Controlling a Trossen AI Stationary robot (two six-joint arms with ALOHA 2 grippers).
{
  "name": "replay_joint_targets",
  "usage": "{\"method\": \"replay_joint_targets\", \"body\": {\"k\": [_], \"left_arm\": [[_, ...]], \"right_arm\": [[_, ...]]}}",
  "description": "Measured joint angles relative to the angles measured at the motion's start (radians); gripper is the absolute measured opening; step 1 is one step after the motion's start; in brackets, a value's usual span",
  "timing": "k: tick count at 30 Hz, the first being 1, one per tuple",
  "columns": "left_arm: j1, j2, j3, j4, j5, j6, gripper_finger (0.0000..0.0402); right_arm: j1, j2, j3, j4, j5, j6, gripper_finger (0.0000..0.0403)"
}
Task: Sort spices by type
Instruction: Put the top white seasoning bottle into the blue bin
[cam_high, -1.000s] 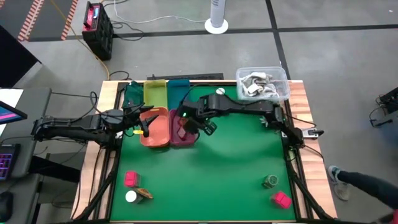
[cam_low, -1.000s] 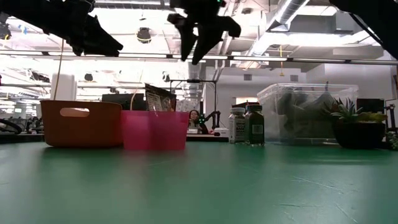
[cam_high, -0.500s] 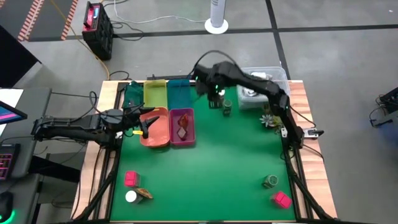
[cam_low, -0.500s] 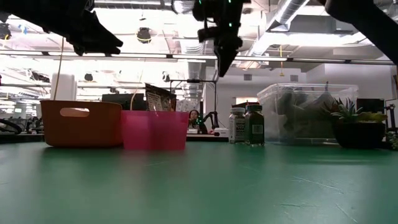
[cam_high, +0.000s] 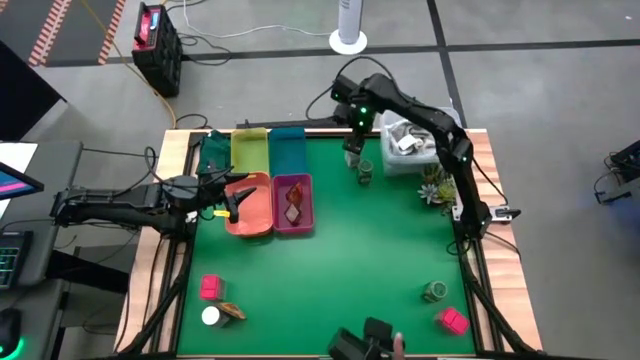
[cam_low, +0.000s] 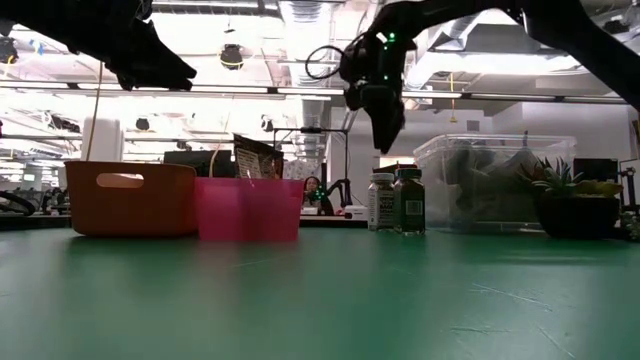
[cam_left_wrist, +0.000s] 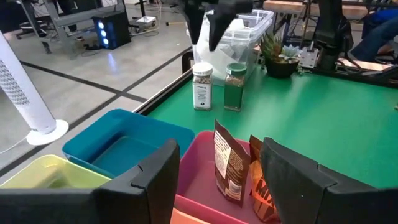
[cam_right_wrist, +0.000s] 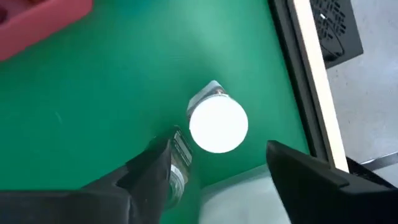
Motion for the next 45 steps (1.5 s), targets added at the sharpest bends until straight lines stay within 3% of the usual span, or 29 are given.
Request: {"method": "replay_joint_targets", "body": {"k": [6, 19, 35, 45], "left_arm": [[0.0, 0.0, 0.0, 0.0, 0.0, 0.0, 0.0212], [0.0, 0.0, 0.0, -0.007, 0.0, 0.001, 0.0212], [0.0, 0.0, 0.0, -0.007, -0.001, -0.002, 0.0212], [0.0, 0.0, 0.0, -0.023, -0.001, 0.003, 0.0212]], "right_arm": [[0.031, -0.001, -0.027, 0.048, 0.05, -0.006, 0.0297], [0.019, -0.001, -0.099, 0.078, 0.055, 0.008, 0.0297], [0.034, 0.0, -0.14, 0.124, 0.107, -0.262, 0.0297], [0.047, -0.001, -0.18, 0.153, 0.11, -0.343, 0.0297]]}}
